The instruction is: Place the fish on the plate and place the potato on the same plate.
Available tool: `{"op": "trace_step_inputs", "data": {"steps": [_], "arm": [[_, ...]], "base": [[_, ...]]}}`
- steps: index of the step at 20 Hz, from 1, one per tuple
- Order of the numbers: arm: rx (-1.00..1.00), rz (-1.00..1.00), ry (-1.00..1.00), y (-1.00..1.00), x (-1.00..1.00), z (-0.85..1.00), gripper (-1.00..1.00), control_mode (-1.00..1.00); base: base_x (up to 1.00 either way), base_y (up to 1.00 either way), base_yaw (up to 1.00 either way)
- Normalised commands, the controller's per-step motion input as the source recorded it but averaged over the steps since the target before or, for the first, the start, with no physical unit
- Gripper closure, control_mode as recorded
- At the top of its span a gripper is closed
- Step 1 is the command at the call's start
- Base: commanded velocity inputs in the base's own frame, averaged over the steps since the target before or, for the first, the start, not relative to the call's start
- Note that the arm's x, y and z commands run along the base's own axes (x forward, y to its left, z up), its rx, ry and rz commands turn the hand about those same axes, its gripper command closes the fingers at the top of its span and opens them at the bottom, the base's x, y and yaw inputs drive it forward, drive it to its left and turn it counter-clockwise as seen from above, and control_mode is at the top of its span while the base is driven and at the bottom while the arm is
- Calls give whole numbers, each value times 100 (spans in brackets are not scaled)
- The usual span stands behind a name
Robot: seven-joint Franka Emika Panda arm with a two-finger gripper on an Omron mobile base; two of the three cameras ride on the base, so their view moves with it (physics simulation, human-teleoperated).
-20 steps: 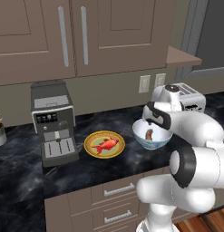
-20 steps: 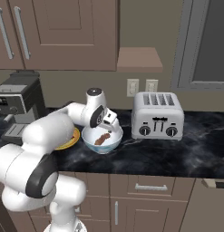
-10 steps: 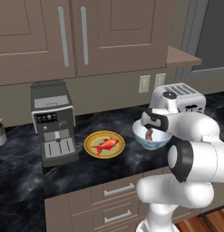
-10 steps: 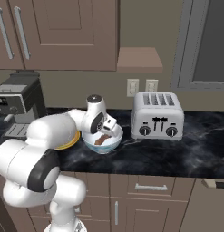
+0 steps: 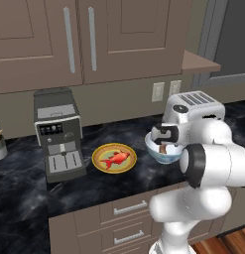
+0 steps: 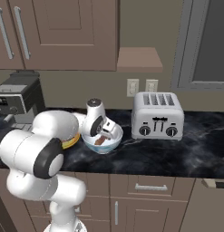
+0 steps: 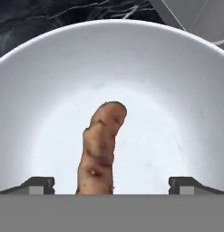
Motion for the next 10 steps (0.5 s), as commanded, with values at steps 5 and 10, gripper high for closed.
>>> {"op": "trace_step_inputs", "data": {"steps": [5,10], "arm": [[0,0,0,0,12,-29,-100,-100],[0,0,0,0,17,-23,-100,-100]], "base": [[0,0,0],[0,0,0]]}}
